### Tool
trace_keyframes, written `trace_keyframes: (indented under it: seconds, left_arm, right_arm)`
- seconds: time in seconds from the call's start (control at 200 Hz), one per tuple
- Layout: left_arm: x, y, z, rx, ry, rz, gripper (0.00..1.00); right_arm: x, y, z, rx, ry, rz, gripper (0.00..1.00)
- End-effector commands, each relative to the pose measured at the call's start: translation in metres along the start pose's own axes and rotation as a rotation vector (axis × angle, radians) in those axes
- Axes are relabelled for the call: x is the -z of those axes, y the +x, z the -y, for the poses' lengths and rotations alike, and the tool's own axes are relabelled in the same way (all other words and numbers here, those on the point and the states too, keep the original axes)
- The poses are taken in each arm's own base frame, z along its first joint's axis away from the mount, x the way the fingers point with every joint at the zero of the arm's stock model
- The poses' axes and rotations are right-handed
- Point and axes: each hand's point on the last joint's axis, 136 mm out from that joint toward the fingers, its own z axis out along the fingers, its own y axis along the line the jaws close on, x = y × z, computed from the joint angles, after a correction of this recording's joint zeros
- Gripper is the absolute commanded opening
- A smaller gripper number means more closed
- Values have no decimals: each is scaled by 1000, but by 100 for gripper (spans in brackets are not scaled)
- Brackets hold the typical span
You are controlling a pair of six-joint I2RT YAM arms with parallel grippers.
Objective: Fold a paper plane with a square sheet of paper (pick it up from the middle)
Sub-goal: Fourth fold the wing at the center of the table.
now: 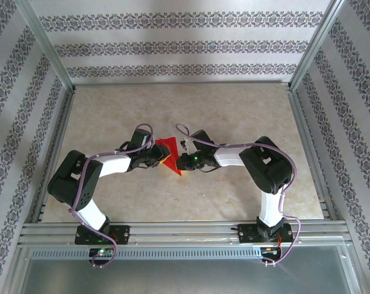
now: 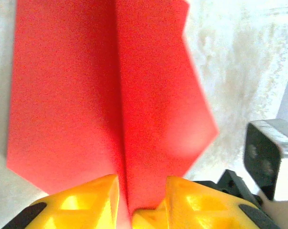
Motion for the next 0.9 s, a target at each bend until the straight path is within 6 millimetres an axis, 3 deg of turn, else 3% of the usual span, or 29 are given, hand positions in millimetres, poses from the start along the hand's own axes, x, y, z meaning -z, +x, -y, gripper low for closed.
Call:
trace_keyframes:
  seconds: [0.0, 0.35, 0.49, 0.894]
  left_arm:
    - [2, -3, 14, -66, 11, 16, 32]
    - [-14, 0, 0, -28, -5, -14, 32]
    - [-18, 2, -3, -12, -11, -25, 39]
    - [-25, 13, -45, 85, -198, -79, 43]
  right_arm:
    - [-4, 6, 9, -17, 4, -14, 11]
    - [-4, 5, 9, -19, 2, -15, 11]
    - [-5, 7, 10, -21, 4, -18, 11]
    - [2, 3, 7, 10, 16, 0, 21]
